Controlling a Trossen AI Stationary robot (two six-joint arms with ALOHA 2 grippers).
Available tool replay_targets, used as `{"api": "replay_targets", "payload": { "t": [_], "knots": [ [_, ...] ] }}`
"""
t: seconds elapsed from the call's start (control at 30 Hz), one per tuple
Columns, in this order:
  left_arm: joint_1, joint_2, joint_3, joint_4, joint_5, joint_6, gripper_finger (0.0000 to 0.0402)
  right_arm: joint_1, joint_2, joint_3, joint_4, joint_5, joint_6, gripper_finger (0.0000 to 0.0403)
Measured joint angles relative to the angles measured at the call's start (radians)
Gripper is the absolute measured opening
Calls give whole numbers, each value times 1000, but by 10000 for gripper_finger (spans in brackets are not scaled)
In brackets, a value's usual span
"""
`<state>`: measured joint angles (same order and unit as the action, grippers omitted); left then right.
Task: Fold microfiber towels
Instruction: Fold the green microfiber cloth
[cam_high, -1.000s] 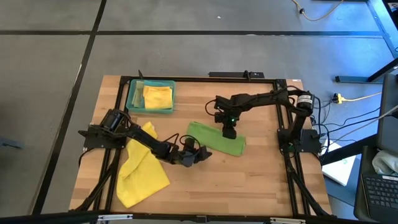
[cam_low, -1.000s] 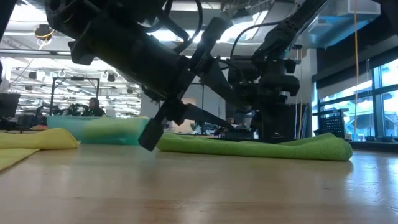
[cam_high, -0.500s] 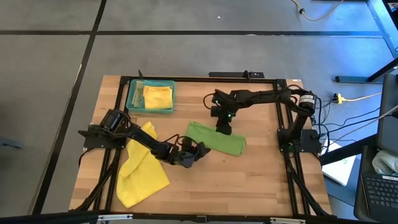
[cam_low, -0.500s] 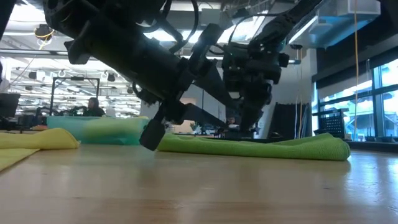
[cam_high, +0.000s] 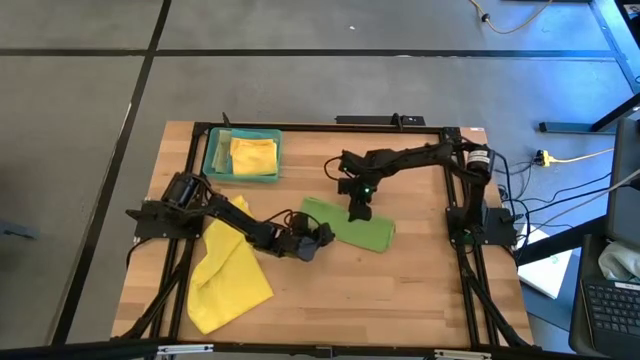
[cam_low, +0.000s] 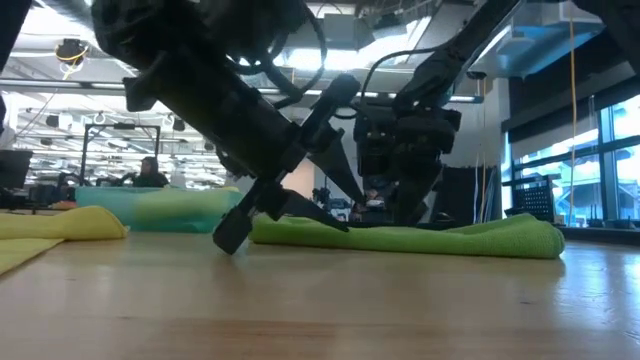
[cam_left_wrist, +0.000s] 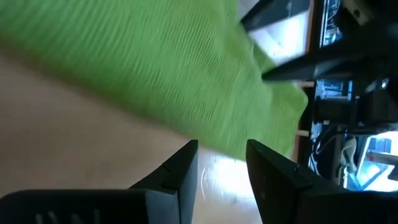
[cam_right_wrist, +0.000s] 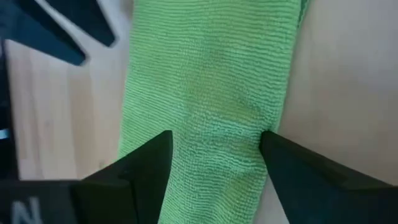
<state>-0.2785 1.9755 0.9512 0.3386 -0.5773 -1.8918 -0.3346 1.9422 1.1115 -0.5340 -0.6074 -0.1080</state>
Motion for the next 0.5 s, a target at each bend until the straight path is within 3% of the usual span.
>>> {"api": "replay_targets", "payload": {
  "t": [0.1, 0.5],
  "knots": [
    [24, 0, 0, 4, 37, 33, 126, 4, 12, -2, 24, -58, 11, 247],
    [11, 3, -2, 116, 154, 69, 126, -8, 10, 28, -96, -5, 24, 195]
  ]
}}
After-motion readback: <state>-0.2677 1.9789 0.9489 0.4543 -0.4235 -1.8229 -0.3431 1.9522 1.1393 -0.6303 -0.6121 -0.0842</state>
